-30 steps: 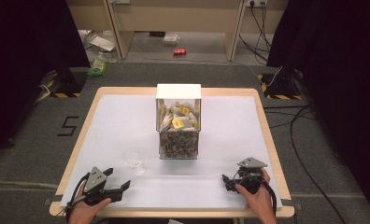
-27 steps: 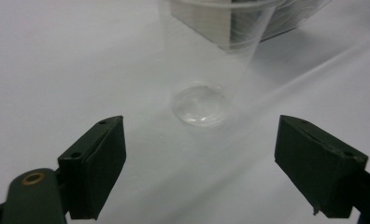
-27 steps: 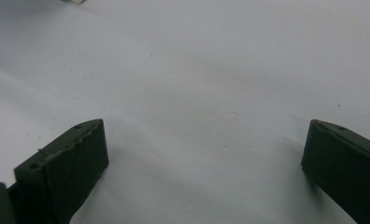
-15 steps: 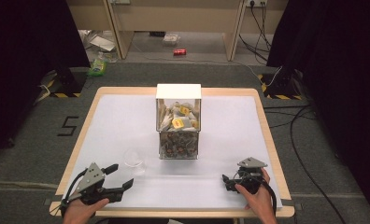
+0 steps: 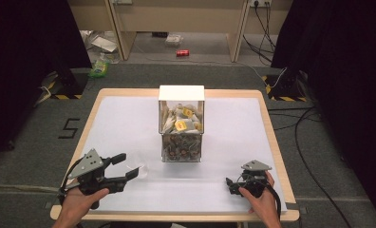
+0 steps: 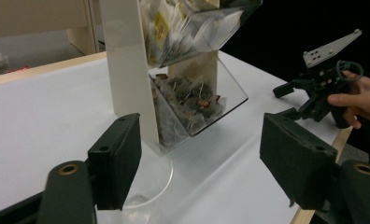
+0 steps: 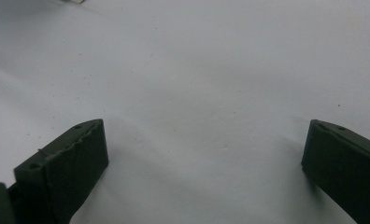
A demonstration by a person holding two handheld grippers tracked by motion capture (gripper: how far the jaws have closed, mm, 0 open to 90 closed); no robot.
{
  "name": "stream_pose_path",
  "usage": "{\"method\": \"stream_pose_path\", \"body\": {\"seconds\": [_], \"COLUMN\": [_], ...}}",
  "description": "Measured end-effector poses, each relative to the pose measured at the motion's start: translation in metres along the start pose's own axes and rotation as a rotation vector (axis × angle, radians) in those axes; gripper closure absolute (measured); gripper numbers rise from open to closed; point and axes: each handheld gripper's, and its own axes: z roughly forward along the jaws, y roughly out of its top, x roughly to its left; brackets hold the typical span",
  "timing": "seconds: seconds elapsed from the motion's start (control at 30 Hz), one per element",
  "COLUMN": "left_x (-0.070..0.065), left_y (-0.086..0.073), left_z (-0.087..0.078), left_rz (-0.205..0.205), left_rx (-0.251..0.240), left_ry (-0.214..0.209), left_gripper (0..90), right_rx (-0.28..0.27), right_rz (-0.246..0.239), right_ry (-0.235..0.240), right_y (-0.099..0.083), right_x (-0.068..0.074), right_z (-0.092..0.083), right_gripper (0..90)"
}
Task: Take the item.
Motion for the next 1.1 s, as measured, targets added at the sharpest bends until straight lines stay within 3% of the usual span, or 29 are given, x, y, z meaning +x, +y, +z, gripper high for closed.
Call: {"method": "stream_pose_path", "body": {"seconds": [0.1, 0.53, 0.73, 0.9, 1.1], "left_x": [0.000, -0.002, -0.005, -0.010, -0.016], "left_y": [0.009, 0.049, 0.067, 0.083, 0.094], "left_z": [0.003, 0.020, 0.031, 0.043, 0.064], "left_rz": [-0.014, -0.005, 0.009, 0.038, 0.055], "left_rx": [0.000, -0.019, -0.004, 0.010, 0.055], "left_ry": [-0.027, -0.089, -0.118, -0.115, -0.128], "left_gripper": [33.0, 43.7, 46.4, 48.8, 51.4], "right_rx": [-0.001, 0.001, -0.001, -0.002, -0.001], "right_rz": [0.001, 0.008, 0.006, 0.001, 0.008], "right_ry": [0.000, 0.001, 0.000, -0.001, 0.001], "right_y": [0.000, 0.000, 0.000, 0.000, 0.000], "right_x": [0.000, 0.001, 0.001, 0.000, 0.001], "right_z": [0.000, 0.000, 0.000, 0.000, 0.000], "right_gripper": [1.0, 1.0, 1.0, 1.0, 1.0]}}
